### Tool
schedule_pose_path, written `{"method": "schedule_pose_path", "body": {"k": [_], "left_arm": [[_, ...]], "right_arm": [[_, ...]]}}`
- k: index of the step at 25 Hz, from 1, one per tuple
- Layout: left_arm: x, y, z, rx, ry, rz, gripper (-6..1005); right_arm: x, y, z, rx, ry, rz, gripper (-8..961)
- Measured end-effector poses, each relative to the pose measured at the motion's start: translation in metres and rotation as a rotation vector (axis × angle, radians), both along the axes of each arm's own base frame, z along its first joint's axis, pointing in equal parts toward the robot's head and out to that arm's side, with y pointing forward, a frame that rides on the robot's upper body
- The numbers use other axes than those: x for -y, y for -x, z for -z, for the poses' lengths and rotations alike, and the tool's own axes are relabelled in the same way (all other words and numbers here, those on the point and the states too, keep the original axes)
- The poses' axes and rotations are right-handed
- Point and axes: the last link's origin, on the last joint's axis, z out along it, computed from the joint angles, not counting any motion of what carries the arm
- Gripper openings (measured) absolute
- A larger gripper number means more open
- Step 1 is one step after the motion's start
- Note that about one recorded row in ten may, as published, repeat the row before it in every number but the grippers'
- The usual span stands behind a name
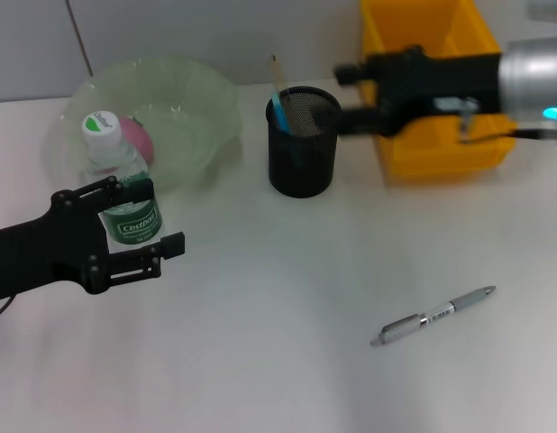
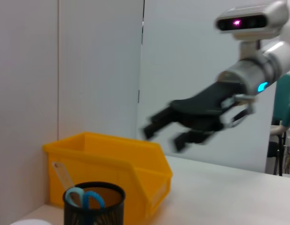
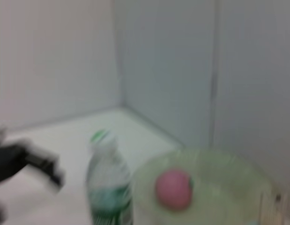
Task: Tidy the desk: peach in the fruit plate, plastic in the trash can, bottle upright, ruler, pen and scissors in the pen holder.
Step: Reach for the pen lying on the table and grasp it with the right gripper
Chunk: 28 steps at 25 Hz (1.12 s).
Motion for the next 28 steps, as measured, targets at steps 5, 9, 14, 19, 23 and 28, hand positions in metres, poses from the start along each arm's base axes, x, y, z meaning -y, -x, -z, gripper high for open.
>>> {"method": "schedule_pose_path", "body": {"k": [5, 9, 14, 19, 23, 28], "left_arm": [[-0.003, 0.002, 0.001, -0.013, -0.011, -0.016, 834], [-0.001, 0.003, 0.004, -0.018, 0.014, -0.029, 834], [0.003, 0.007, 0.006, -0.039, 0.054, -0.046, 834], [0.010, 0.008, 0.015, -0.089, 0.136, -0.032, 834], [0.009, 0.005, 0.021, -0.092, 0.172, -0.043, 834], [0.009, 0.005, 0.023, -0.054, 0.171, -0.063, 834]], "right_arm": [[0.010, -0.002, -0.032, 0.162, 0.132, -0.049, 698], [0.013, -0.001, -0.039, 0.292, 0.240, -0.067, 699], [0.016, 0.007, -0.036, 0.467, 0.372, -0.084, 699], [0.019, 0.010, -0.022, 0.643, 0.463, -0.091, 699], [0.019, 0.012, -0.008, 0.770, 0.508, -0.142, 699], [0.016, 0.009, 0.005, 0.852, 0.542, -0.179, 698]]}}
